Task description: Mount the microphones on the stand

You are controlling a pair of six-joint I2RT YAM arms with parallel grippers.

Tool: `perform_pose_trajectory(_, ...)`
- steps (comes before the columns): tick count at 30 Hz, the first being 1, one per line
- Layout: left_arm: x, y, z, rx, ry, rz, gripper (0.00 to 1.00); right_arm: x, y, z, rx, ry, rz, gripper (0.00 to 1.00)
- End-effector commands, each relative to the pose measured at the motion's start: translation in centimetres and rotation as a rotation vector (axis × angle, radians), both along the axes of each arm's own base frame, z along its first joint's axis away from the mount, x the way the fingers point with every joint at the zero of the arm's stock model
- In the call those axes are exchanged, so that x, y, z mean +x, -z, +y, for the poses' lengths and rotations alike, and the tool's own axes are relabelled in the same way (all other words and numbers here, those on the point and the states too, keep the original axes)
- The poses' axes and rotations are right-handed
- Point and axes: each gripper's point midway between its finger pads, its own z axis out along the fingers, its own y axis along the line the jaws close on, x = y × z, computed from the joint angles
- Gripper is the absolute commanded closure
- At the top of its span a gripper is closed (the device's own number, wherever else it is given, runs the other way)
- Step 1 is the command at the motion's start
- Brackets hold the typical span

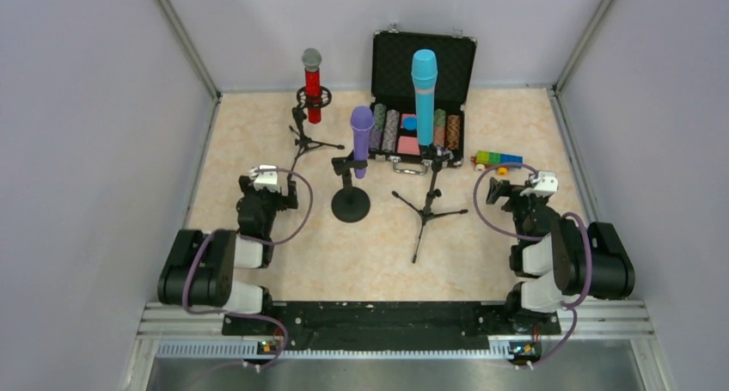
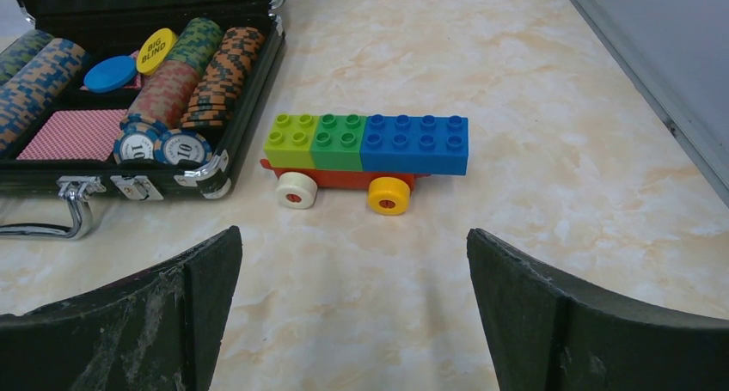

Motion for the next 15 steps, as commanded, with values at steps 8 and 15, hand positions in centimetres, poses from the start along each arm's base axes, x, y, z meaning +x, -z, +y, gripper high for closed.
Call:
perform_pose_trajectory(8, 2.1, -1.6, 3.9, -0.086, -0.252, -0.063, 0.01, 0.8, -2.0, 0.4, -0.024, -0.028, -0.065, 0.01)
perform_pose_trajectory(15, 2.5, -1.3, 4.0, -0.110, -0.256, -0.040, 0.01, 0.9, -2.0, 0.4, -0.025, -0.028, -0.065, 0.01)
